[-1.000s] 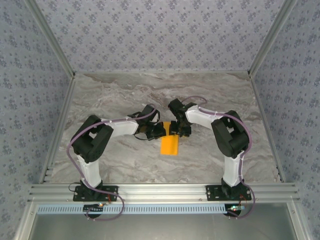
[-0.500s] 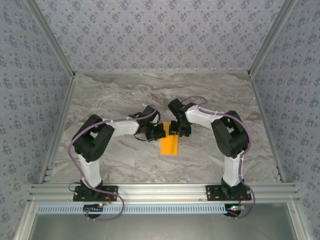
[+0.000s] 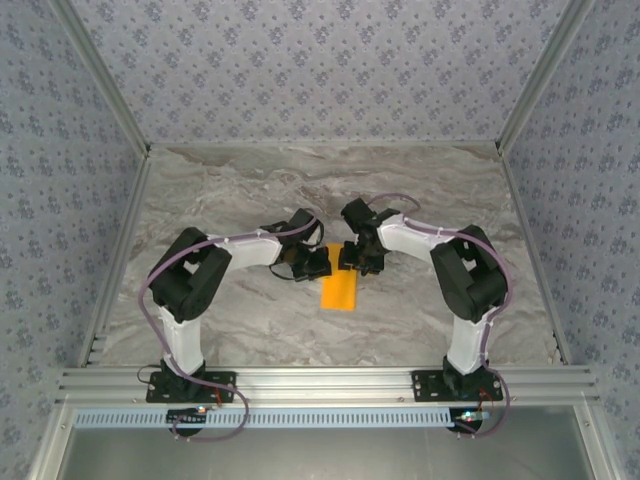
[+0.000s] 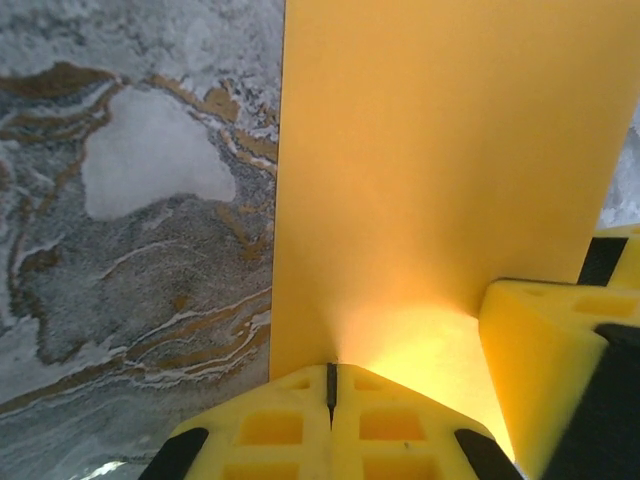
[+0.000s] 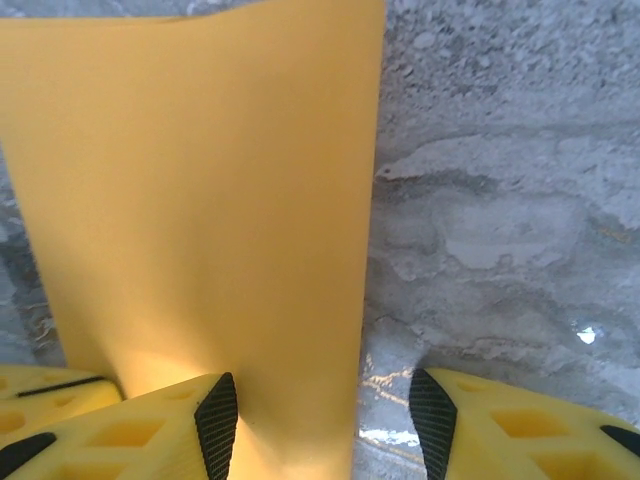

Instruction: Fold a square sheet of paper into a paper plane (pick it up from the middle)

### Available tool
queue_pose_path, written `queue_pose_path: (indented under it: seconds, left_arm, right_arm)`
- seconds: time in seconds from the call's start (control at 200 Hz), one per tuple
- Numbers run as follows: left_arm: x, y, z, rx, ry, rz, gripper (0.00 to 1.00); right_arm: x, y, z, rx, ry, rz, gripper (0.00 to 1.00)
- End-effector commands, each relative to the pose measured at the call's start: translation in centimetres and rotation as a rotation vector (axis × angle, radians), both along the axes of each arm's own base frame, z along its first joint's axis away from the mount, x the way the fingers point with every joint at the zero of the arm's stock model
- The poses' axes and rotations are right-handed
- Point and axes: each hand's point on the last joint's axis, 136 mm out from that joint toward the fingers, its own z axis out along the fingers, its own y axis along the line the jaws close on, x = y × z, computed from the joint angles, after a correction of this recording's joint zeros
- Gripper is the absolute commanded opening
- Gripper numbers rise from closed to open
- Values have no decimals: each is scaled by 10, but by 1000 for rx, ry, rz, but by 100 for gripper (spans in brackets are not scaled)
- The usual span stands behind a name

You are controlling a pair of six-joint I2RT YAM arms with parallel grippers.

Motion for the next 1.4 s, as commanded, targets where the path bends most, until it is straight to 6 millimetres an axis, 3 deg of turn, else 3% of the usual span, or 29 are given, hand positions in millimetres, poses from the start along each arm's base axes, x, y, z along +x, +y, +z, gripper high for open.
queue_pose_path:
  seconds: [0.0, 0.115, 0.195, 0.32, 0.44, 0.724, 1.054, 1.164, 1.244, 1.394]
  left_arm:
    - [-19, 19, -30, 129, 71, -23, 0]
    - [-20, 18, -32, 134, 76, -30, 0]
    - [-21, 18, -32, 143, 76, -34, 0]
    - [-22, 22, -35, 161, 82, -27, 0]
    - [-24, 24, -37, 175, 91, -22, 0]
    - [-30, 32, -45, 224, 125, -12, 0]
    - [-53, 63, -72, 355, 205, 19, 0]
    - [-62, 71, -80, 381, 231, 17, 0]
    - [-66, 74, -83, 391, 241, 15, 0]
    - [-65, 73, -82, 385, 239, 8, 0]
  right_arm:
    - [-12, -10, 20, 18, -9, -27, 56]
    - [-12, -4, 51, 104, -89, -14, 53]
    - [-10, 11, 60, 175, -123, 13, 42]
    - [-12, 29, 49, 215, -92, 51, 14]
    - [-10, 35, 30, 220, -48, 45, 2]
    - [-16, 33, -8, 216, 30, 47, 0]
    - [-36, -26, -41, 195, 68, 8, 0]
    - [-42, -46, -36, 208, 45, -4, 0]
    - [-39, -57, -21, 231, 4, -24, 0]
    - [-24, -45, 23, 308, -132, 8, 0]
